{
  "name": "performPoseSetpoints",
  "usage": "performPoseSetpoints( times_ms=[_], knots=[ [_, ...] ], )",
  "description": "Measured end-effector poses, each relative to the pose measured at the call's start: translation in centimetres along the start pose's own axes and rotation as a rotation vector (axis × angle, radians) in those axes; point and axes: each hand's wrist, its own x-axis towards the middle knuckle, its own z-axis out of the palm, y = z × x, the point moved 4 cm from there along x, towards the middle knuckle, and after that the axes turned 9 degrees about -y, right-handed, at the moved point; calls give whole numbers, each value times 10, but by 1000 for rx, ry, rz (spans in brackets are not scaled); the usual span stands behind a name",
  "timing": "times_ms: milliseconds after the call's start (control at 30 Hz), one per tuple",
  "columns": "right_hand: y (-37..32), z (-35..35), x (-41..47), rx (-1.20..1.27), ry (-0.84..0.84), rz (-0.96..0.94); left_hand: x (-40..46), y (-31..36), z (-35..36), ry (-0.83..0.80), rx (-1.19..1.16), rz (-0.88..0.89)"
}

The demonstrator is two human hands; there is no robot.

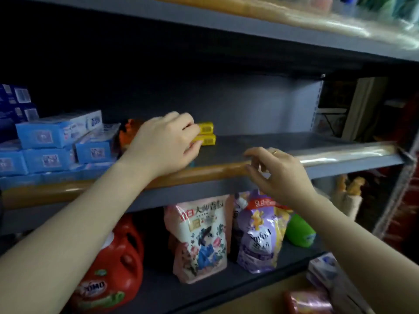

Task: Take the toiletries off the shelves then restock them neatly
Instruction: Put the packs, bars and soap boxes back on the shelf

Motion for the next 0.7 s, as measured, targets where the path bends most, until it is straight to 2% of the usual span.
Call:
performPoseSetpoints(
  times_ms=[133,233,333,500,600,700],
  knots=[
    [29,-20,-70,123,-259,136,-6,77,6,84,-194,164],
    [51,-35,-131,191,-512,221,-18,139,26,52,-324,247],
    [72,-42,-212,166,-738,365,-29,199,53,-66,-467,278],
    [101,-48,-317,126,-898,563,-43,285,90,-323,-665,307],
    [105,-44,-349,156,-1050,577,-50,325,102,-430,-730,282],
    [106,-36,-364,121,-1183,519,-58,359,110,-569,-772,169]
  ],
)
